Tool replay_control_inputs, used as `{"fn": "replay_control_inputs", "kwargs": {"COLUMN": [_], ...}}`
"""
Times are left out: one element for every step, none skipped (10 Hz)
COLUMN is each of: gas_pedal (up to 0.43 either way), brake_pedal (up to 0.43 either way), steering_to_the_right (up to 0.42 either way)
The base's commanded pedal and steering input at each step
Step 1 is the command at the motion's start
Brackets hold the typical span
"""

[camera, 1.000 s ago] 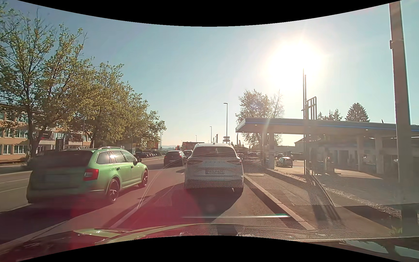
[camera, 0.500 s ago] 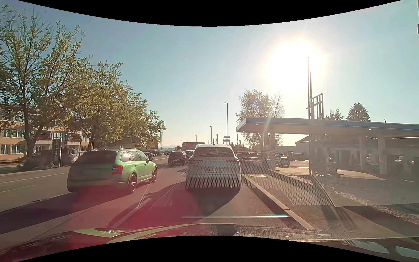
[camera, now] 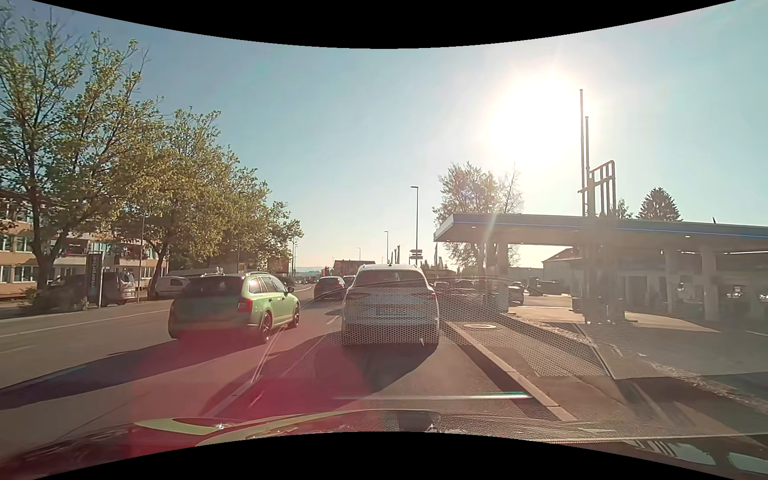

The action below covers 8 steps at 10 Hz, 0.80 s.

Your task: Follow the waypoints while adhering to traffic rules and regulations

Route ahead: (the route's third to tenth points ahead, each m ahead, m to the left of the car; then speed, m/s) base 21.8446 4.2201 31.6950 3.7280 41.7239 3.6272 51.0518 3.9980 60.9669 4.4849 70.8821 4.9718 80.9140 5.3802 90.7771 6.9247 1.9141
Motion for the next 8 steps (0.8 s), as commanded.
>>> {"fn": "replay_control_inputs", "kwargs": {"gas_pedal": [0.098, 0.087, 0.067, 0.047, 0.008, 0.0, 0.0, 0.0], "brake_pedal": [0.0, 0.0, 0.0, 0.0, 0.0, 0.0, 0.0, 0.0], "steering_to_the_right": [0.0, 0.001, 0.001, 0.001, 0.001, 0.0, 0.0, 0.0]}}
